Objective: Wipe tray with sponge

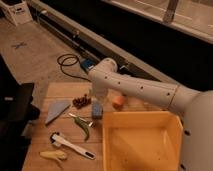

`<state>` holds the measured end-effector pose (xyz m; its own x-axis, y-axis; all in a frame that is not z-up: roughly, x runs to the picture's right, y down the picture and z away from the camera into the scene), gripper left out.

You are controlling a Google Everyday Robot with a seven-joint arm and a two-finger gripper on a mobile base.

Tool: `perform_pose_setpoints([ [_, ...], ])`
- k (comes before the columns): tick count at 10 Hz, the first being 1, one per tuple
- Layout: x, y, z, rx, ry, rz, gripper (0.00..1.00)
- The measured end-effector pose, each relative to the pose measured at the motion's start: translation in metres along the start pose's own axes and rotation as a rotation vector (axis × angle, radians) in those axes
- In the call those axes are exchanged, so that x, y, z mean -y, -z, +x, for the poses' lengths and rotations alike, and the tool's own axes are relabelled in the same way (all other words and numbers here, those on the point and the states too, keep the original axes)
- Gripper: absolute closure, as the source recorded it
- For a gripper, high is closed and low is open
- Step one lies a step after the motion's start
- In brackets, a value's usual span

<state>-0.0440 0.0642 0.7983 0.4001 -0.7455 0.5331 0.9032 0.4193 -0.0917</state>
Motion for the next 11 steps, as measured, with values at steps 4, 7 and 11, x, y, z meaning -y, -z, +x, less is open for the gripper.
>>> perform_pose_setpoints([
  [4, -0.010, -0.038, 0.015, 0.007, 0.025, -0.082, 0.35],
  [7, -0.020, -0.061, 0.020, 0.033, 0.028, -0.108, 0.35],
  [11, -0.019, -0.075, 0.024, 0.052, 0.050, -0.046, 0.35],
])
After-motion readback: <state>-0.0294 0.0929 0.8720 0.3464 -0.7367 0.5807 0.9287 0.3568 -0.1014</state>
